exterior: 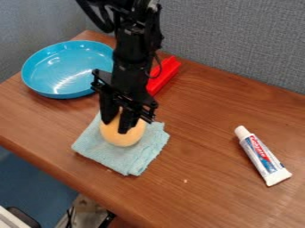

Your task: Put the yellow ball on the blue plate

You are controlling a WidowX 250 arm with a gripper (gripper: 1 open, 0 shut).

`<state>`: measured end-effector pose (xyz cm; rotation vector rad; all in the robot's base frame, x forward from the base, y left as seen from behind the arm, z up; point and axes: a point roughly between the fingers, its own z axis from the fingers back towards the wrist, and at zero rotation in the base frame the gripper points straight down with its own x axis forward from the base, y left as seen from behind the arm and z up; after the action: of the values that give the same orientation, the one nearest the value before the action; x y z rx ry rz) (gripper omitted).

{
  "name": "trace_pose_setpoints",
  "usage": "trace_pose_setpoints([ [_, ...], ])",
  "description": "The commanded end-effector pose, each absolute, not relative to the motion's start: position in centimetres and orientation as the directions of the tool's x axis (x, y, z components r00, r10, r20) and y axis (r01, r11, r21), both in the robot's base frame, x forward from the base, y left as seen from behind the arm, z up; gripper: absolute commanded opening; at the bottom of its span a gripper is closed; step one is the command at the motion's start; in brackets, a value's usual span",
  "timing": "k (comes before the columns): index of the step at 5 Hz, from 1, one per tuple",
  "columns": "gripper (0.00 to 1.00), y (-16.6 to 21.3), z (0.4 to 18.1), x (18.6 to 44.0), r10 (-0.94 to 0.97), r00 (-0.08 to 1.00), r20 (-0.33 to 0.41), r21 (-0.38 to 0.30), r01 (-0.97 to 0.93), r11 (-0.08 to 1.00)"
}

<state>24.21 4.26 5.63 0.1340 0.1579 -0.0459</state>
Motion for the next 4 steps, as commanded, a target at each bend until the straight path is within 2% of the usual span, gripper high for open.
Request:
trace_pose_setpoints([
  [1,0.0,4.8,7.1,25.0,-0.021,0.994,-0.107,0.133,0.036,0.99],
  [3,0.0,4.9,8.0,25.1,-0.022,0.994,-0.103,0.123,0.035,0.992],
  [4,0.0,5.2,9.4,25.4,-0.017,0.996,-0.088,0.113,0.027,0.993],
])
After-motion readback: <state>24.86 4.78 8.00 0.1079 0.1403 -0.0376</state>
